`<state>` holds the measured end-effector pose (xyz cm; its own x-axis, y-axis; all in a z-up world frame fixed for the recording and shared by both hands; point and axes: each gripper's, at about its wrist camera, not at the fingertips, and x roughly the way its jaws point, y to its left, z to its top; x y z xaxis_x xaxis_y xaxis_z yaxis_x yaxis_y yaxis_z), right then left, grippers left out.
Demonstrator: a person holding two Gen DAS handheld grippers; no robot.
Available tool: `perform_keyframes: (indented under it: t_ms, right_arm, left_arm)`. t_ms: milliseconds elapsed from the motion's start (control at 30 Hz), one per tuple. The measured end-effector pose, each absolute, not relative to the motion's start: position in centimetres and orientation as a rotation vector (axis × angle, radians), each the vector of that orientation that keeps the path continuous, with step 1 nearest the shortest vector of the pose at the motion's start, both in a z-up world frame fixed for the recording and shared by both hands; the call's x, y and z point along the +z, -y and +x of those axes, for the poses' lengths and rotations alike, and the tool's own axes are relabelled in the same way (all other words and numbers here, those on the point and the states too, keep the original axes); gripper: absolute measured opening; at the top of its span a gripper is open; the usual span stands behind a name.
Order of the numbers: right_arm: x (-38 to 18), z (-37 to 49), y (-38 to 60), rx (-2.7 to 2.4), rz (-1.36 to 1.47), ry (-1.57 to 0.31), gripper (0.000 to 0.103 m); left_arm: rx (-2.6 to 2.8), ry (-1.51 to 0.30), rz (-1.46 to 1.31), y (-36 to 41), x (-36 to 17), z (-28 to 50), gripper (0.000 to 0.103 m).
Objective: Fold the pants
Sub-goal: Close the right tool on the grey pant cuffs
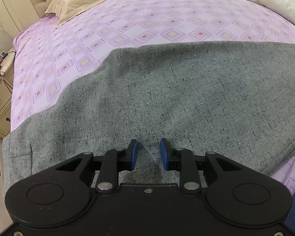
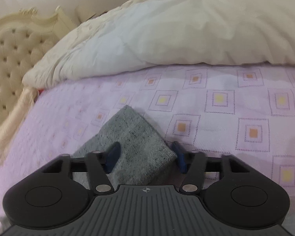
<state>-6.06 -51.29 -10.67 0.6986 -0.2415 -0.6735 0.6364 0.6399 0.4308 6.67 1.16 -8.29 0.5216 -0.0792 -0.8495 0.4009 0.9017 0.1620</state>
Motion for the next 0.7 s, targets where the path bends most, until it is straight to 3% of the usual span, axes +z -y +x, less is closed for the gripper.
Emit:
perform_keyframes:
  t_ms: [33, 300, 467, 700]
  right_arm:
    - [-10.7, -5.8, 51.0, -0.513, 0.665, -0.638, 0.011]
    - [-8.9, -4.2, 48.4, -0.526, 0.359, -0.694, 0.010]
    - [-9.5, -4.3, 48.8, -0.540, 0.399, -0.697, 0.010]
    - [-10.2, -4.8, 48.9, -0.532, 0.426, -0.714, 0.010]
  left_arm:
    - [-0.295, -0.988, 0.361, -1.1, -8.3, 6.7, 0.036]
    - [-0.364, -0.993, 0.282, 1.2, -4.4, 7.6, 0.034]
    - [-0.518, -0.982, 0.266, 7.7, -2.6, 9.3, 0.034]
    - [-0.703, -1.039, 0.232, 16.0, -4.1, 11.1, 0.034]
